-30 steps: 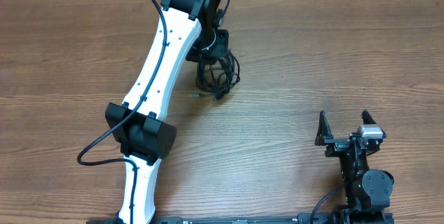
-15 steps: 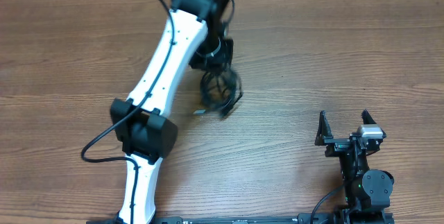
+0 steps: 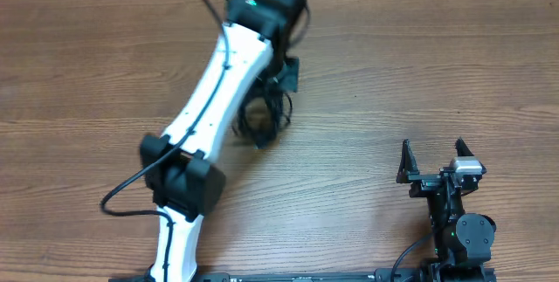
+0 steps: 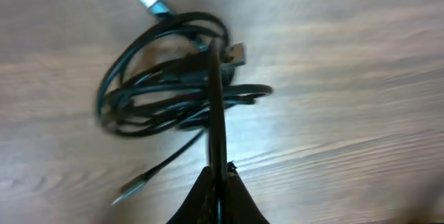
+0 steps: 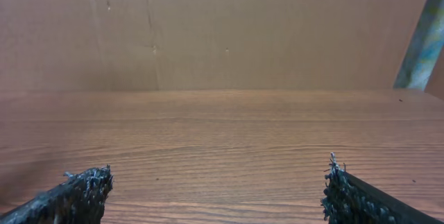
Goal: Untangle cables
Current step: 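Lift the cable bundle with the left gripper, letting loops hang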
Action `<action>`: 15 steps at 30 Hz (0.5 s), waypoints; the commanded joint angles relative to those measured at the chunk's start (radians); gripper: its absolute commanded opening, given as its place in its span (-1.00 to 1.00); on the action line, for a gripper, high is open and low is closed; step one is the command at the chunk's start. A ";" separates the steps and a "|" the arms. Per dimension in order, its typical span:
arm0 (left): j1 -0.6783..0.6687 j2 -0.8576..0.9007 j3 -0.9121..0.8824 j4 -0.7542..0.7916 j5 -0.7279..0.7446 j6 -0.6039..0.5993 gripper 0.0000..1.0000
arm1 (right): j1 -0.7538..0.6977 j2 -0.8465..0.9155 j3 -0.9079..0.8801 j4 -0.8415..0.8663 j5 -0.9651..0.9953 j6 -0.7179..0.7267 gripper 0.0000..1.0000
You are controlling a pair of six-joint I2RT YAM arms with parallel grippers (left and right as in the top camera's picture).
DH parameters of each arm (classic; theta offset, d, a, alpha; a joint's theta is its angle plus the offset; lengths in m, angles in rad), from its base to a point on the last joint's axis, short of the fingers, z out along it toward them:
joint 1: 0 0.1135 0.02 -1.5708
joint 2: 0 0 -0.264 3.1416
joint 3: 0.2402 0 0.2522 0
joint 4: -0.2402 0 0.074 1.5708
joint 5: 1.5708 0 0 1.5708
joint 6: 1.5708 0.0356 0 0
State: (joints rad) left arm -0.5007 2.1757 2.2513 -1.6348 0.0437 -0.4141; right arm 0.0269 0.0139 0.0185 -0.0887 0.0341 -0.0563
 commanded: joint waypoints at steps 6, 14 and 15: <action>0.040 -0.021 0.142 -0.055 0.085 -0.018 -0.92 | 0.000 -0.010 -0.010 0.008 0.009 -0.004 1.00; 0.054 -0.087 0.178 -0.055 0.148 0.016 -0.91 | 0.000 -0.010 -0.010 0.008 0.009 -0.004 1.00; 0.046 -0.087 0.163 -0.055 0.145 0.023 -0.91 | 0.000 -0.010 -0.010 0.008 0.009 -0.004 1.00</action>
State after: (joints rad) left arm -0.4301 2.1155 2.4176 -1.6859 0.1646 -0.4160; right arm 0.0269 0.0135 0.0185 -0.0883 0.0334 -0.0563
